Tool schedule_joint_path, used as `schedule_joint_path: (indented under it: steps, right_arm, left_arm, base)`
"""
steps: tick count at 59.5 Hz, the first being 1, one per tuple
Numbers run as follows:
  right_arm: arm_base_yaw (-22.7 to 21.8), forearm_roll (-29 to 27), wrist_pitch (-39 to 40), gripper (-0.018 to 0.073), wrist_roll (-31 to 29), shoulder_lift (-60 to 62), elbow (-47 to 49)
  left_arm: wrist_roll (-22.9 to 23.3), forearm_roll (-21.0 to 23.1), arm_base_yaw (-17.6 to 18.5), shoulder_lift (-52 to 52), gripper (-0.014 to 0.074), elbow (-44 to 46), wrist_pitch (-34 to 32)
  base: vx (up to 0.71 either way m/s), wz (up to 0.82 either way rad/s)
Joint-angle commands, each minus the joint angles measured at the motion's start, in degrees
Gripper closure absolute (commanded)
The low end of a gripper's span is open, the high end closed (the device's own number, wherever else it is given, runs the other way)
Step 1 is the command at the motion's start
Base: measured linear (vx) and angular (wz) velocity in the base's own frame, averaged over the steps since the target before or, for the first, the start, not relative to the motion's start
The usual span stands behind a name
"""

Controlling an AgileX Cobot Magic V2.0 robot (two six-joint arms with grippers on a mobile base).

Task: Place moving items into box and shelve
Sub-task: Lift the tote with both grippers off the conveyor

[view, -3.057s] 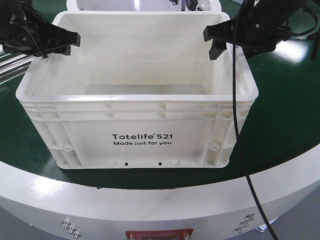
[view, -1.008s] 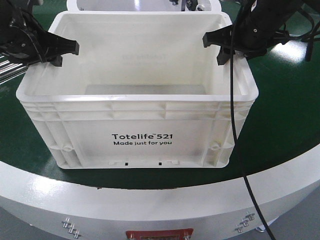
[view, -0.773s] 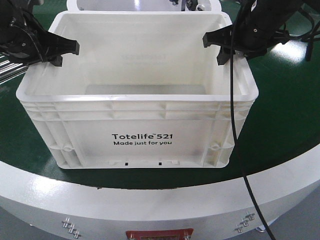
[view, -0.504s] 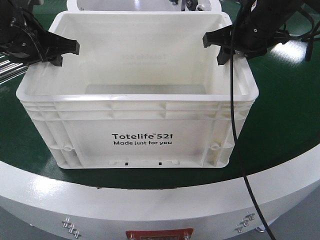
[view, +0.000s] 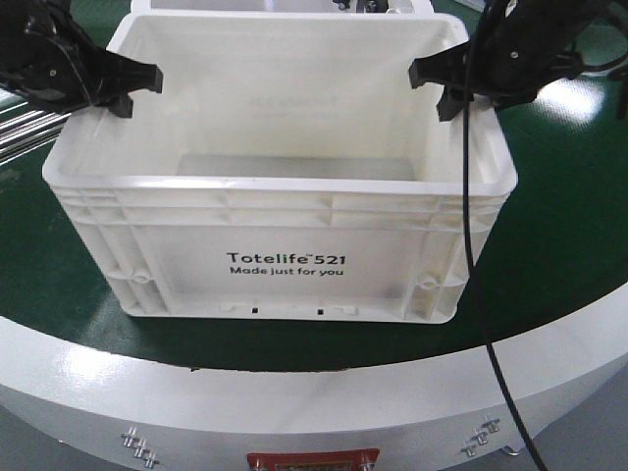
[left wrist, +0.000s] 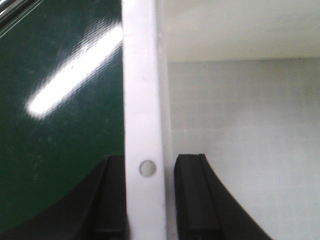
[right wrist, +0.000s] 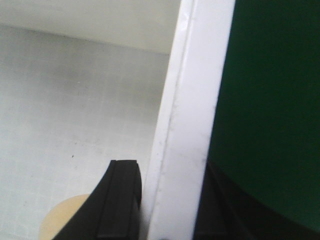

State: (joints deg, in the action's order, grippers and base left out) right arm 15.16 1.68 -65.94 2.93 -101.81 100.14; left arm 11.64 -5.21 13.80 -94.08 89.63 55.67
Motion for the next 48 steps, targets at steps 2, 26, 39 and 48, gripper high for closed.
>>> schedule_joint_path:
  steps: [2,26,39,48]
  right_arm:
    - [0.2,-2.4,5.3,0.0575,-1.4,5.7,2.6]
    - [0.2,-4.7,5.3,0.0575,-2.9,9.6,2.6]
    - [0.2,-5.1,6.4,0.0574,-2.9,11.0,2.6]
    - [0.2,-5.1,7.0,0.0573,-2.9,12.2,2.6]
  left_arm:
    - [-2.1,3.1,0.2,3.3,0.0613,5.2,-5.7]
    - [-2.1,4.0,0.2,3.7,0.0613,10.4,-3.1]
    - [-2.6,3.8,0.2,5.9,0.0613,10.4,-4.1]
    - [-3.0,3.6,0.2,7.1,0.0613,10.3,-3.9]
  base:
    - [0.0,0.0]
    - [0.0,0.0]
    - [0.0,0.0]
    - [0.0,0.0]
